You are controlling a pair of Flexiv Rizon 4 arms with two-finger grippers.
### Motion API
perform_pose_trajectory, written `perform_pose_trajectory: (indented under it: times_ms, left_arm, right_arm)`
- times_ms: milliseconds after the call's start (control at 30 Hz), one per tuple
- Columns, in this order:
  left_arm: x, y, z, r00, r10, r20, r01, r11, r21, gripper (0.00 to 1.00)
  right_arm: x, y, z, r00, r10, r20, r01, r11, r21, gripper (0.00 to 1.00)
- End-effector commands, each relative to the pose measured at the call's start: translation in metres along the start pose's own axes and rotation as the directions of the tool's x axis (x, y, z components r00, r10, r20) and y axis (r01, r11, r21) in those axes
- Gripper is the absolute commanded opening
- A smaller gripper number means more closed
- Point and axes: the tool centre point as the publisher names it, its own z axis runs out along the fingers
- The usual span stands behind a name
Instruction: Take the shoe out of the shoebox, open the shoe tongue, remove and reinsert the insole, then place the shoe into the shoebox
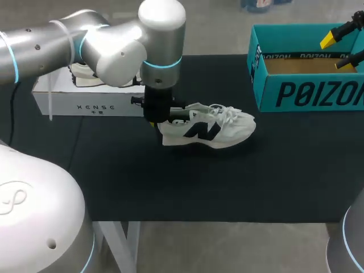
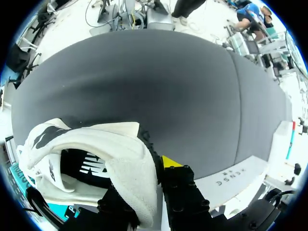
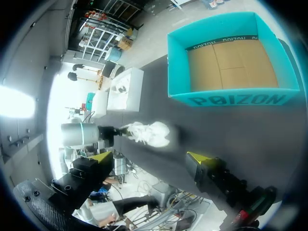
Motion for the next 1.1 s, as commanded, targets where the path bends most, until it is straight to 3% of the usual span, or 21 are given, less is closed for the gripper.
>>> perform_pose_trajectory:
  times_ms: [33,300,767,800,833,900,1000,1100]
  left_arm:
    - [-0.007,-0.011,0.015,1.0,0.005,-0.016,-0.005,1.0,-0.003,0.0]
    - [-0.008,-0.035,0.025,1.0,0.028,-0.009,-0.028,1.0,0.012,0.0]
    - [-0.005,-0.043,0.039,0.999,0.025,-0.04,-0.023,0.999,0.036,0.0]
    - [-0.005,-0.044,0.037,0.998,0.048,-0.043,-0.046,0.998,0.032,0.64]
    - [-0.005,-0.045,0.035,0.997,0.065,-0.033,-0.064,0.998,0.023,1.0]
    - [-0.002,-0.044,0.025,0.996,0.082,0.028,-0.082,0.996,0.022,1.0]
    - [0.0,-0.041,0.006,0.991,0.132,0.01,-0.132,0.991,0.029,1.0]
    - [0.002,-0.037,-0.019,0.987,0.152,0.048,-0.152,0.988,-0.015,1.0]
  right_arm:
    - [0.0,0.0,0.0,1.0,0.001,0.002,-0.001,1.0,0.001,1.0]
    - [0.0,0.0,0.0,1.0,0.001,0.002,-0.001,1.0,0.001,1.0]
    - [0.0,0.0,0.0,1.0,0.001,0.002,-0.001,1.0,0.001,1.0]
    - [0.0,0.0,0.0,1.0,0.001,0.002,-0.001,1.0,0.001,1.0]
    - [0.0,0.0,0.0,1.0,0.001,0.002,-0.001,1.0,0.001,1.0]
    - [0.0,0.0,0.0,1.0,0.001,0.002,-0.001,1.0,0.001,1.0]
    - [0.0,0.0,0.0,1.0,0.001,0.002,-0.001,1.0,0.001,1.0]
    - [0.0,0.0,0.0,1.0,0.001,0.002,-0.001,1.0,0.001,1.0]
